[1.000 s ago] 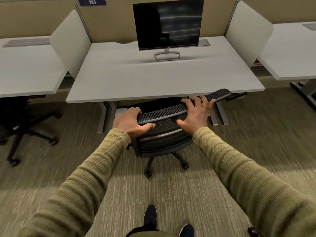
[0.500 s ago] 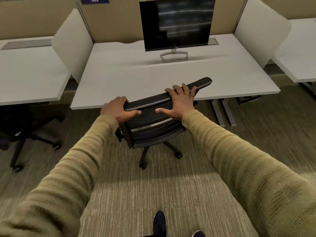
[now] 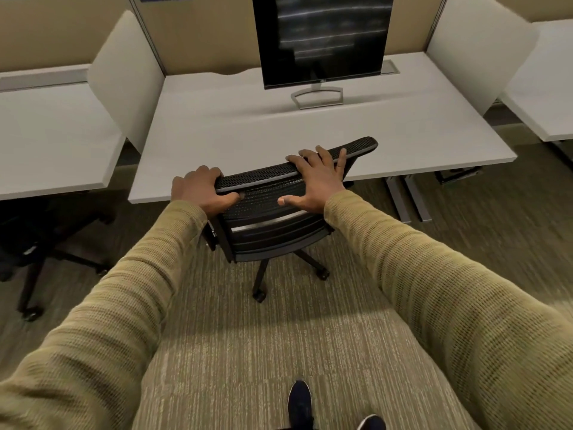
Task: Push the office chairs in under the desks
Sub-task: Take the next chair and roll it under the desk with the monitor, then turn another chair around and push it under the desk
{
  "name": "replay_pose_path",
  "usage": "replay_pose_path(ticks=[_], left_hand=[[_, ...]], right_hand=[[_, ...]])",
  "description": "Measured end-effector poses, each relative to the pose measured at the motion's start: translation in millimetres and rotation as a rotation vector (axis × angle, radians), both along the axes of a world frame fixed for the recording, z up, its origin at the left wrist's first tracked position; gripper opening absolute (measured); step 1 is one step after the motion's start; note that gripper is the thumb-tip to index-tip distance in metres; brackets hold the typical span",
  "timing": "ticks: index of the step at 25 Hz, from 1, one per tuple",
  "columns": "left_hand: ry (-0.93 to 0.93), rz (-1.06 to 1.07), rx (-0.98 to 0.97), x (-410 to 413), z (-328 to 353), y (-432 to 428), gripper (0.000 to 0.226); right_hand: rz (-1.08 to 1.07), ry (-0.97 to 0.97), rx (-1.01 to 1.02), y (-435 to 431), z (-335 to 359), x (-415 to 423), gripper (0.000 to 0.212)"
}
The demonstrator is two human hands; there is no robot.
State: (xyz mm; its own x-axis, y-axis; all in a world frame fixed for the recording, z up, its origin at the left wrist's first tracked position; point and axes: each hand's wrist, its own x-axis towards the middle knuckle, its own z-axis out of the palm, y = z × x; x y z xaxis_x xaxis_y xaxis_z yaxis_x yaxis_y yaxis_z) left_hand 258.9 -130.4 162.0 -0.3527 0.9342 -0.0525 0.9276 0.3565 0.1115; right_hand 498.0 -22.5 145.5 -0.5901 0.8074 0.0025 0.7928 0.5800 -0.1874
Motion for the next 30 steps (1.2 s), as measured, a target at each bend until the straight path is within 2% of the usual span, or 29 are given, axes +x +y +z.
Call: replay_pose_path(ticks=[6,11,14,16,20,26,30], left_hand=[[0.091,0.027,0.006,7,-5,-4,0.062],[0.158,0.028,0.093,34,-14,-14,0.081],[0.195,-0.213,0.151,88,-38,-26,0.11],[0.169,-0.376,0.181,132,-58,-36,0.115],[0.017,-0.479,0.079,210,-83,-61,0.115],[0.01,-0.682,-0.078,314,-102,-103,0.11],[0.02,-0.849,-0.09,397,-110,-155,0.114]], right_hand=[[0.012,-0.063,0.043,-10,5,11,0.101],[-0.032,0.047,0.034,-52,-5,22,0.102],[-0.056,0.133,0.01,-82,-16,37,0.096],[-0.091,0.152,-0.023,-101,-28,56,0.094],[-0.228,0.126,-0.126,-140,-55,115,0.094],[-0.465,0.157,-0.191,-230,-82,226,0.093],[-0.622,0.175,-0.191,-311,-89,307,0.092]])
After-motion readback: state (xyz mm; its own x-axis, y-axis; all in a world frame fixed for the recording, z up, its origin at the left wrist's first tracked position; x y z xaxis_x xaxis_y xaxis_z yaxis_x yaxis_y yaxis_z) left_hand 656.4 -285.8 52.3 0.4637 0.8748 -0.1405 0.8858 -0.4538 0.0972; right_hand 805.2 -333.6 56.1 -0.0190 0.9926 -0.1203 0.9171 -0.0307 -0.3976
